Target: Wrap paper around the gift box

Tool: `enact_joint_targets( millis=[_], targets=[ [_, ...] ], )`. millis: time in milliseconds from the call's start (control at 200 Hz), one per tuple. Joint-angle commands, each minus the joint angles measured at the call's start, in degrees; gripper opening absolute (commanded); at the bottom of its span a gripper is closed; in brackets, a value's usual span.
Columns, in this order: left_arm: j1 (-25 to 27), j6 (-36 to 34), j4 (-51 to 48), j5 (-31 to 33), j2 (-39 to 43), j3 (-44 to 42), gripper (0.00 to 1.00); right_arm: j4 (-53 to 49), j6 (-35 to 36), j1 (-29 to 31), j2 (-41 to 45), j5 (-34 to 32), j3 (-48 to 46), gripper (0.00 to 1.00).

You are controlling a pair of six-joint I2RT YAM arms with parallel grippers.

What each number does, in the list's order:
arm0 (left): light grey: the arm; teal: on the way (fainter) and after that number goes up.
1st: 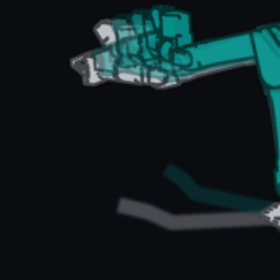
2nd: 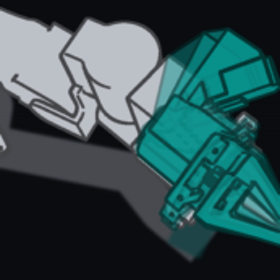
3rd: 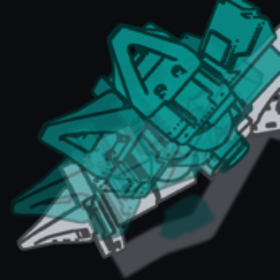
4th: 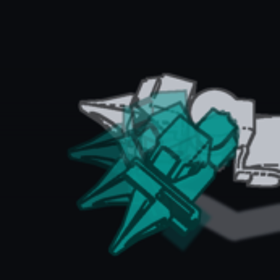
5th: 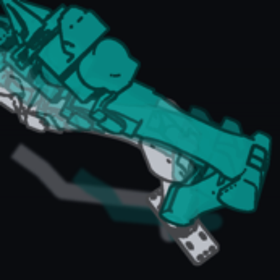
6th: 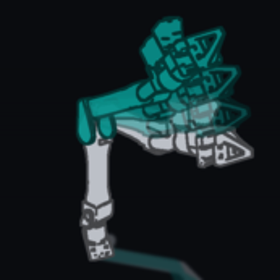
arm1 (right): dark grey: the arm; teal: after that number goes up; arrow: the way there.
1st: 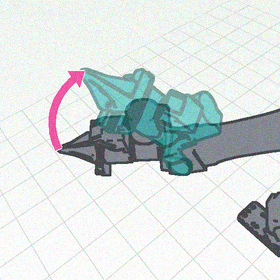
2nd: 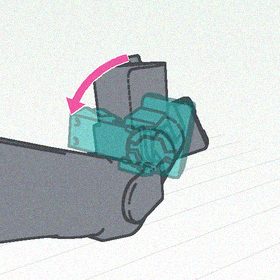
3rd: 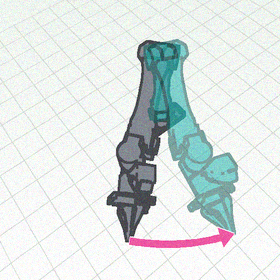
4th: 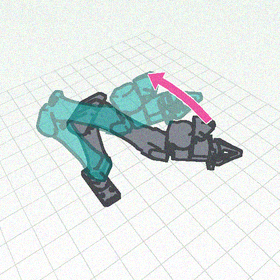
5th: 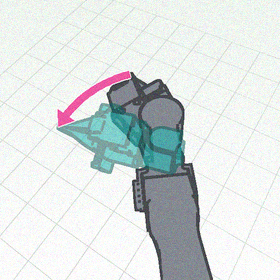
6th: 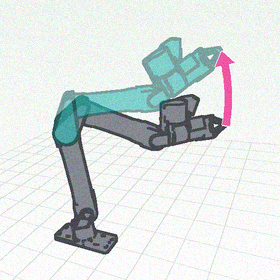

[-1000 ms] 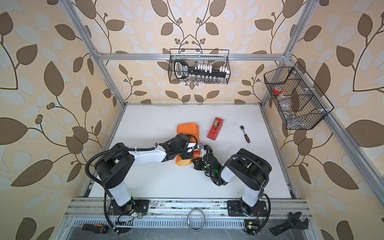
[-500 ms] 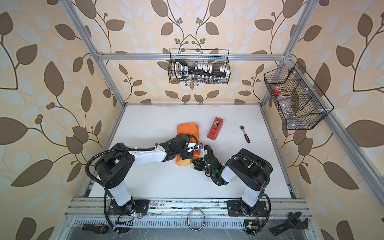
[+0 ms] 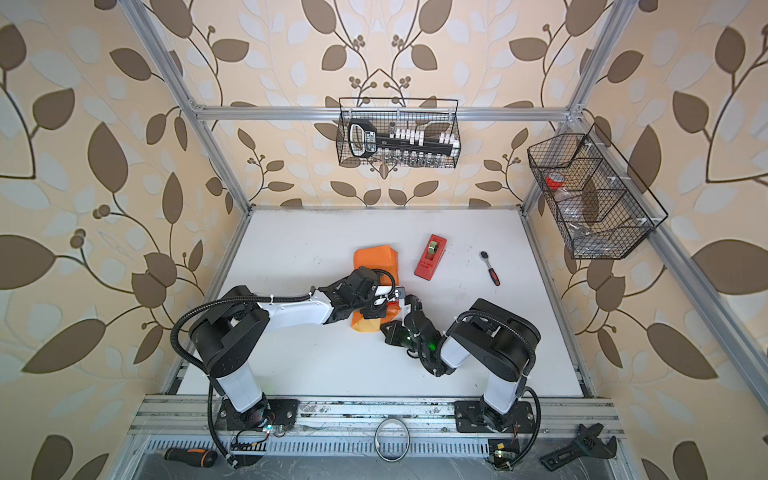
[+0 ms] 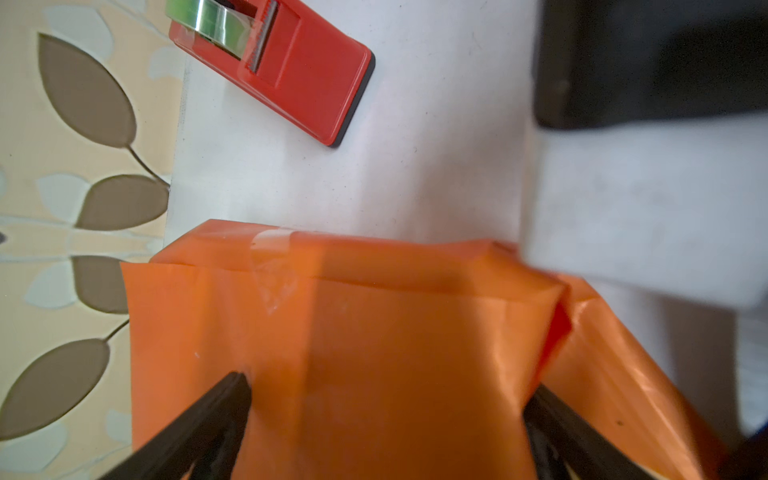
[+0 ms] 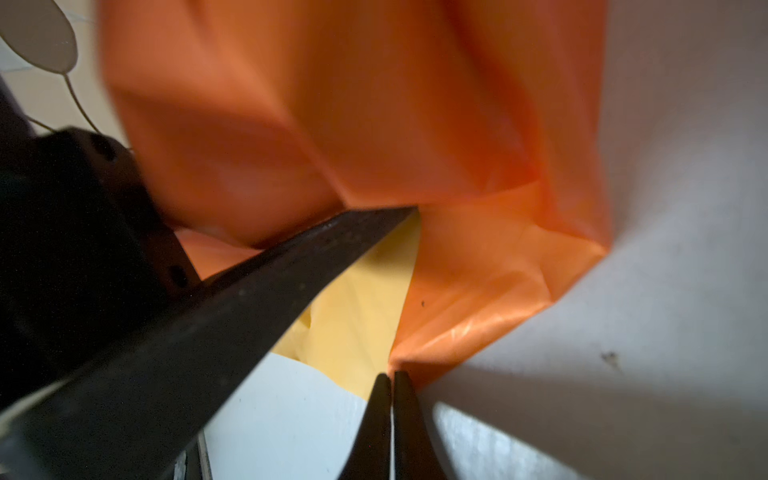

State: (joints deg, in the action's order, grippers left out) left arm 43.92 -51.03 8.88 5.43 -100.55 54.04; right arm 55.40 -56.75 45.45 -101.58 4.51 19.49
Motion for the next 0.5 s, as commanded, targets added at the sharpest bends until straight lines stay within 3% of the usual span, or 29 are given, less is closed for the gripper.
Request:
enact_joint_targets(
  millis=[0,495],
  targets=[
    [0.2,-1.6,-0.7,0.3,0.2,-1.0,0.99,-3.6,0.1,-2.6,0.2,0.5,-0.7,0.08],
    [0.1,-1.6,-0.8,0.4,0.1,-1.1,0.99,-3.8,1.6,-12.3,-0.2,5.0,2.0,0.08]
  ],
)
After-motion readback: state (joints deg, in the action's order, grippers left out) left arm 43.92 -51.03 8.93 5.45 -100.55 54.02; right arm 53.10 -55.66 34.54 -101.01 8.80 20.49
